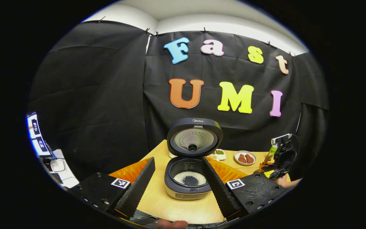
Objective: Close the left gripper, press the button to open the rice cooker; take a wooden spoon from the chopstick holder with the right hand, scoop a spoonful of rice and pour it into the rice cooker, then put the wooden spoon back into the chopstick holder.
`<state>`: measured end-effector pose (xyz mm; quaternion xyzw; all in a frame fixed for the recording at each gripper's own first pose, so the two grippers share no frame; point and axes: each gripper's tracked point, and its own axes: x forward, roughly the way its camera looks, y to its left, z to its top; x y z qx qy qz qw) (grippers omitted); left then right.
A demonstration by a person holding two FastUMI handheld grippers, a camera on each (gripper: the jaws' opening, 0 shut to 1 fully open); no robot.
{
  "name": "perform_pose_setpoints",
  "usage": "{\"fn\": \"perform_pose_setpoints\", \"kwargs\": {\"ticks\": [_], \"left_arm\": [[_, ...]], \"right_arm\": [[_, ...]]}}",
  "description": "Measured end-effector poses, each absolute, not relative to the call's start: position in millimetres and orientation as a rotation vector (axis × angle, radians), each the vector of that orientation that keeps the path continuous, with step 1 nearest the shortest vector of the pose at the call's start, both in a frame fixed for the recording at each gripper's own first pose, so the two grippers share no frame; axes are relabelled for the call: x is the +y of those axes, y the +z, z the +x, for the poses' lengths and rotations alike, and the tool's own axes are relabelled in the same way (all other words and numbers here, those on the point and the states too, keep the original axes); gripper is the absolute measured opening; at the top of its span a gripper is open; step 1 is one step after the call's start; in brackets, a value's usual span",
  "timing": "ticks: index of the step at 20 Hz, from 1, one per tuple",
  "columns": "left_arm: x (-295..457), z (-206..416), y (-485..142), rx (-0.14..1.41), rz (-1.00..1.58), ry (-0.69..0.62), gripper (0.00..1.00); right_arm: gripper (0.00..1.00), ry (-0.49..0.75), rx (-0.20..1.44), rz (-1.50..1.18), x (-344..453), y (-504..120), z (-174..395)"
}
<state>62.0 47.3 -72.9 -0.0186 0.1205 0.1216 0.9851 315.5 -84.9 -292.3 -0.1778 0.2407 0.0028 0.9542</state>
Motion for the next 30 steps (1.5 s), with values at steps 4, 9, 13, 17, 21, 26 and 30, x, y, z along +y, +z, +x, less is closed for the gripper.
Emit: {"fn": "perform_pose_setpoints", "kwargs": {"ticks": [4, 9, 13, 17, 21, 26, 30], "left_arm": [[55.2, 59.9, -77.2, 0.262, -0.044, 0.261, 0.95], [60.1, 57.4, -75.7, 0.266, -0.052, 0.268, 0.95], [62.1, 54.3, -75.5, 0.267, -0.053, 0.276, 0.95], [63.9, 48.8, -74.3, 0.268, -0.060, 0.288, 0.95], [60.6, 46.1, -73.5, 0.264, -0.064, 0.289, 0.95], [48.2, 47.0, -71.6, 0.259, -0.062, 0.271, 0.95], [37.0, 47.1, -71.0, 0.258, -0.065, 0.263, 0.95]], "right_arm": [[0.08, 0.014, 0.517, -0.340, -75.6, -309.9, 310.9], [0.08, 0.068, 0.576, -0.209, -37.7, -327.1, 299.2], [0.09, 0.094, 0.647, -0.008, -10.5, -333.0, 291.1], [0.09, 0.063, 0.725, 0.257, -9.4, -334.8, 290.2], [0.09, 0.041, 0.787, 0.485, -14.6, -332.6, 288.4], [0.08, 0.051, 0.765, 0.568, -24.4, -318.5, 287.3], [0.08, 0.053, 0.737, 0.608, -38.0, -301.8, 290.1]]}}
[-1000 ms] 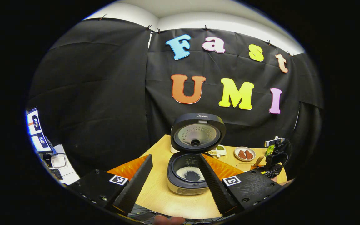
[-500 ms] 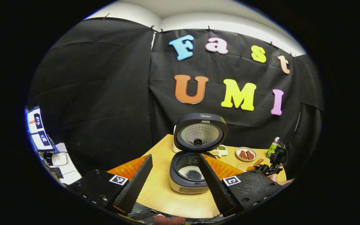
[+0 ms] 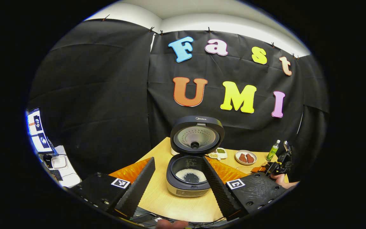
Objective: Close the left gripper, press the button to open the rice cooker; take a wooden spoon from the chopstick holder with the right hand, scoop a spoonful of rice and pour it into the rice cooker, then put the wooden spoon back into the chopstick holder.
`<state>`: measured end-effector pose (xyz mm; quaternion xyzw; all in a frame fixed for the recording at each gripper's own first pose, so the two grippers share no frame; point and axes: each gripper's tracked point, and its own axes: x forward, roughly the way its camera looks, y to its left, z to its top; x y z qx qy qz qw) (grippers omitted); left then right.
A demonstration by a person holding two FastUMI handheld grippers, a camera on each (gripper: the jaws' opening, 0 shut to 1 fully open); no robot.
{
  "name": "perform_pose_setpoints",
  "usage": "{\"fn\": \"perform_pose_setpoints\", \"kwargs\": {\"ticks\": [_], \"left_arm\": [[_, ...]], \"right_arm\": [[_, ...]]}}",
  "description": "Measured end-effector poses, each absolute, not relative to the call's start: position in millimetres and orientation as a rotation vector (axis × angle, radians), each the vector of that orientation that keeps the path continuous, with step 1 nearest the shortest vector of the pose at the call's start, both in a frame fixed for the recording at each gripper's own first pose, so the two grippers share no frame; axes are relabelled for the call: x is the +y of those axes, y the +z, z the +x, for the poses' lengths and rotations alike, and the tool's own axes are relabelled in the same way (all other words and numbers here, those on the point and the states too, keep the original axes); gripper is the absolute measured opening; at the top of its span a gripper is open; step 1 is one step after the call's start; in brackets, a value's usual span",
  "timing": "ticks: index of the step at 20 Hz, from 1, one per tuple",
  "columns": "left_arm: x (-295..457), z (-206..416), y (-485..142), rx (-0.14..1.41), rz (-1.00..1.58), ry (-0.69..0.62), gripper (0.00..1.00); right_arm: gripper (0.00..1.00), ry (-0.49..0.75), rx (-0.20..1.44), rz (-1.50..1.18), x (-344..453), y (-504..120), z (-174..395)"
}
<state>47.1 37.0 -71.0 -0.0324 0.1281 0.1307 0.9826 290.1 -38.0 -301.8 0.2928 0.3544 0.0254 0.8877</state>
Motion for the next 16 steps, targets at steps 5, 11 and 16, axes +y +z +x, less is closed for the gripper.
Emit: {"fn": "perform_pose_setpoints", "kwargs": {"ticks": [5, 11, 16], "left_arm": [[22.1, 47.6, -68.7, 0.250, -0.072, 0.258, 0.95], [10.1, 45.7, -61.0, 0.235, -0.065, 0.264, 0.95], [18.5, 38.9, -65.6, 0.233, -0.039, 0.289, 0.95]], "right_arm": [[0.08, 0.073, 0.693, 0.760, -52.5, -277.0, 294.8], [0.08, 0.115, 0.639, 0.883, -58.8, -226.8, 292.1], [0.08, 0.192, 0.622, 0.908, -20.6, -181.4, 295.1]]}}
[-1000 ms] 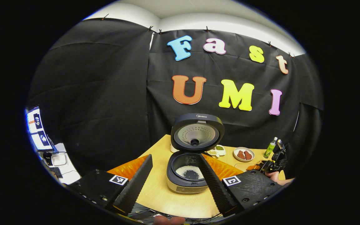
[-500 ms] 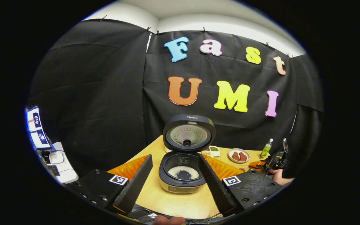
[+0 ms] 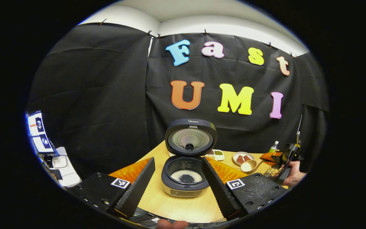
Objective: Close the left gripper, press the button to open the rice cooker; take a wooden spoon from the chopstick holder with the right hand, scoop a spoonful of rice and pour it into the rice cooker, then put the wooden spoon back into the chopstick holder.
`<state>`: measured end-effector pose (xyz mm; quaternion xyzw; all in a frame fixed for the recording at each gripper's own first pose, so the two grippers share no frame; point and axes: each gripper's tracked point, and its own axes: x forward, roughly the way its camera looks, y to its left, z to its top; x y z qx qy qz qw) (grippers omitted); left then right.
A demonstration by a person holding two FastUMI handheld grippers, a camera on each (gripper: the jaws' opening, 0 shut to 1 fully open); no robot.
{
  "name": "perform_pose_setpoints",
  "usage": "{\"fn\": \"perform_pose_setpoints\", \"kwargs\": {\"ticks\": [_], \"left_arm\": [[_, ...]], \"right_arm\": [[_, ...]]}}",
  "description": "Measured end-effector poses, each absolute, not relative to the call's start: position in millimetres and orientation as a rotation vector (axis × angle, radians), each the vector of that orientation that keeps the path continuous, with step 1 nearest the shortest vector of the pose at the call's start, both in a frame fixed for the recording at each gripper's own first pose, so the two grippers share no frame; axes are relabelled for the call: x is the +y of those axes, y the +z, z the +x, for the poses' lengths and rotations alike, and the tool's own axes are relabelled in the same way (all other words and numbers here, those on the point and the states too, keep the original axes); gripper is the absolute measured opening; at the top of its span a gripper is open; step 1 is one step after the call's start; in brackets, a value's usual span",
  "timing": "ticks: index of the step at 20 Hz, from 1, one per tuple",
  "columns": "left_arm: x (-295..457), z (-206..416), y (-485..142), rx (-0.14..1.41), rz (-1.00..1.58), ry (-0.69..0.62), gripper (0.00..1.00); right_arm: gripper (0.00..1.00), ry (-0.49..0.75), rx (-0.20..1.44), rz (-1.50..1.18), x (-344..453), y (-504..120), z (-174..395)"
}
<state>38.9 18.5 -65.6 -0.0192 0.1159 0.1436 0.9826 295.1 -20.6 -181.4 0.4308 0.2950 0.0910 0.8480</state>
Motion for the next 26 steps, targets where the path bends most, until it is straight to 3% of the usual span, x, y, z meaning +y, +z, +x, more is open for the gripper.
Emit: {"fn": "perform_pose_setpoints", "kwargs": {"ticks": [7, 14, 26], "left_arm": [[34.9, 18.9, -66.0, 0.231, -0.042, 0.303, 0.95], [68.9, 2.4, -62.4, 0.221, -0.058, 0.384, 0.95], [107.1, -12.9, -69.5, 0.233, -0.107, 0.472, 0.95]], "right_arm": [[0.08, 0.360, 0.636, 0.864, 86.5, -119.2, 304.0], [0.08, 0.473, 0.656, 0.714, 178.4, -113.7, 310.8], [0.09, 0.493, 0.598, 0.363, 220.6, -141.5, 308.4]]}}
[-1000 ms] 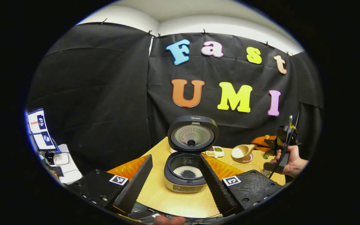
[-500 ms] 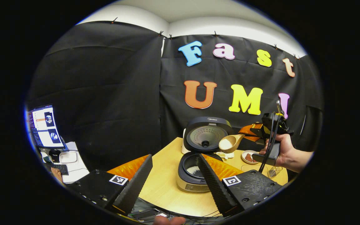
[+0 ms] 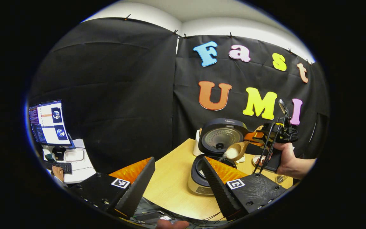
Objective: Close the left gripper, press the button to open the rice cooker; take a wooden spoon from the chopstick holder with the right hand, scoop a spoonful of rice and pour it into the rice cooker, then put the wooden spoon back into the chopstick holder.
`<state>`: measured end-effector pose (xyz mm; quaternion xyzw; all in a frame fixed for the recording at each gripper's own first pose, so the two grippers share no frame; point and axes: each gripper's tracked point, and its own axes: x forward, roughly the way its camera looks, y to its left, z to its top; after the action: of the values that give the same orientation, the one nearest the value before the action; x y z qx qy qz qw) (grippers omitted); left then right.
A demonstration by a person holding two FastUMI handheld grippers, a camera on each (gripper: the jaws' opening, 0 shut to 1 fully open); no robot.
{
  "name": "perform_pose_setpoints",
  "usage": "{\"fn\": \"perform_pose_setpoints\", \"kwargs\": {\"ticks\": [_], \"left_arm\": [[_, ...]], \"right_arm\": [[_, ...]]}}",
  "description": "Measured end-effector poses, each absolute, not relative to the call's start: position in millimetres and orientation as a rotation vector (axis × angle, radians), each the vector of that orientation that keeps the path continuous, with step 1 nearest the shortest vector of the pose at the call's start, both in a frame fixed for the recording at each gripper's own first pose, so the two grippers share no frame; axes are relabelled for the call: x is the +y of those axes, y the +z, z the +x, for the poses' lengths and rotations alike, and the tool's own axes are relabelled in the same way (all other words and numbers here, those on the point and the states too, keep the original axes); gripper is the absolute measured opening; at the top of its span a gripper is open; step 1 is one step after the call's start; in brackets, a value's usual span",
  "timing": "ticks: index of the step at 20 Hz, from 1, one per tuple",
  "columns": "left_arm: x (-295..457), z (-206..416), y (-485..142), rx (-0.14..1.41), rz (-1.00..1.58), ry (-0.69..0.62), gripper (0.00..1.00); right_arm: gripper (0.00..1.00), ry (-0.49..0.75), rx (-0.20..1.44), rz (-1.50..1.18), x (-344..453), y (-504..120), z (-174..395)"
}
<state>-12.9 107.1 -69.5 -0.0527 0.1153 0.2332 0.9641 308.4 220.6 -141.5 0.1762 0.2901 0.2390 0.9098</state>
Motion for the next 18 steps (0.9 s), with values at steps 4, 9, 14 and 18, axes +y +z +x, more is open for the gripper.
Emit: {"fn": "perform_pose_setpoints", "kwargs": {"ticks": [4, 9, 14, 18], "left_arm": [[113.0, -14.3, -69.5, 0.236, -0.118, 0.481, 0.95], [117.0, -13.4, -70.4, 0.237, -0.140, 0.485, 0.95], [118.2, -13.7, -72.3, 0.238, -0.150, 0.487, 0.95], [114.9, -13.4, -71.6, 0.238, -0.159, 0.480, 0.95]], "right_arm": [[0.09, 0.481, 0.608, 0.343, 221.8, -148.3, 306.0], [0.08, 0.470, 0.602, 0.294, 221.5, -149.9, 307.5], [0.08, 0.477, 0.569, 0.215, 221.0, -148.5, 308.5], [0.08, 0.495, 0.520, 0.143, 220.1, -147.9, 307.8]]}}
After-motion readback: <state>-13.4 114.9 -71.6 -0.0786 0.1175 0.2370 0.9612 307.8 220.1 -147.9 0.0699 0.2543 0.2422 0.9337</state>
